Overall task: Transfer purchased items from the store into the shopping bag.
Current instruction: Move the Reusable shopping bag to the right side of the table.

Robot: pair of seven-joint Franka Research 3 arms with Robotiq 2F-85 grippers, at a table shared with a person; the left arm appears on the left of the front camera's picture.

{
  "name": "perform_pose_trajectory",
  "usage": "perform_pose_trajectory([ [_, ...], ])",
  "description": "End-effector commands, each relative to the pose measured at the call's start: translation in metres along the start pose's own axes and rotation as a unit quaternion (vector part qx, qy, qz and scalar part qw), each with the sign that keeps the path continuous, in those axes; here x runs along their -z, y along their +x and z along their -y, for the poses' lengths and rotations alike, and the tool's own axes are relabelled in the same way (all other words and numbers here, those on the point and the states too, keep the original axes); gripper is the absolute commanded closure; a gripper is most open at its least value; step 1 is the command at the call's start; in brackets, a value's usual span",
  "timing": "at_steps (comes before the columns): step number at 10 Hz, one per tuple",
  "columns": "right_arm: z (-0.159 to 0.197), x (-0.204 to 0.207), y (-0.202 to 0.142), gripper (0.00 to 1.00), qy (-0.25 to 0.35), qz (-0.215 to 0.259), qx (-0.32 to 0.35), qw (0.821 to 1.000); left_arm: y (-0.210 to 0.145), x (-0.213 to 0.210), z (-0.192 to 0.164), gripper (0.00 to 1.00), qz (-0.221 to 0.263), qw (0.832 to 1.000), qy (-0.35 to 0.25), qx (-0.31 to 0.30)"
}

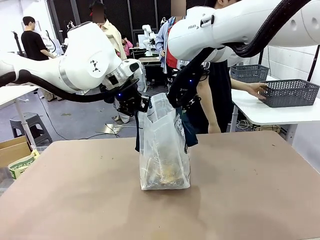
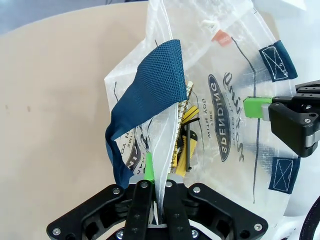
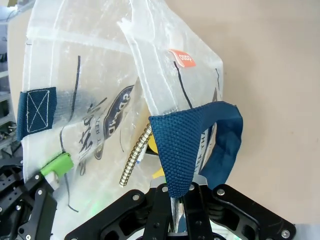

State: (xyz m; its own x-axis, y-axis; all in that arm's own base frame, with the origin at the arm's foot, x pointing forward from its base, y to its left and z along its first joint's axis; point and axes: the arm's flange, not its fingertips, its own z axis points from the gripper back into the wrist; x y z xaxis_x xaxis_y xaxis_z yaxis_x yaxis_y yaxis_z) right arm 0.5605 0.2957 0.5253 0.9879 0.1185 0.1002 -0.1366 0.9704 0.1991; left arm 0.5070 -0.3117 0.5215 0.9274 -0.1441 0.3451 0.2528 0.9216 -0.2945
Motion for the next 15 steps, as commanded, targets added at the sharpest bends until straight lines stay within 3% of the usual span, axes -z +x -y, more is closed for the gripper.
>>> perform_pose_trajectory([
  [1, -0.004, 0.002, 0.003, 1.00, -0.008, 0.010, 0.000, 1.000, 0.003, 0.000, 0.007, 1.00, 0.005, 1.000, -0.007, 0.016],
  [4, -0.016, 0.002, 0.005, 1.00, -0.006, 0.025, 0.019, 0.999, 0.006, 0.000, 0.024, 1.00, 0.009, 0.999, -0.006, 0.042],
  [10, -0.019, 0.001, -0.002, 1.00, 0.006, 0.061, 0.033, 0.998, 0.015, 0.003, 0.035, 1.00, 0.010, 0.999, -0.016, 0.031],
  [11, -0.019, 0.001, 0.003, 1.00, 0.009, 0.035, 0.023, 0.999, 0.009, 0.009, 0.036, 1.00, -0.001, 0.999, -0.016, 0.036],
  [15, -0.021, 0.005, 0.010, 1.00, 0.017, 0.044, 0.018, 0.999, 0.013, 0.013, 0.042, 1.00, 0.005, 0.999, -0.024, 0.048],
])
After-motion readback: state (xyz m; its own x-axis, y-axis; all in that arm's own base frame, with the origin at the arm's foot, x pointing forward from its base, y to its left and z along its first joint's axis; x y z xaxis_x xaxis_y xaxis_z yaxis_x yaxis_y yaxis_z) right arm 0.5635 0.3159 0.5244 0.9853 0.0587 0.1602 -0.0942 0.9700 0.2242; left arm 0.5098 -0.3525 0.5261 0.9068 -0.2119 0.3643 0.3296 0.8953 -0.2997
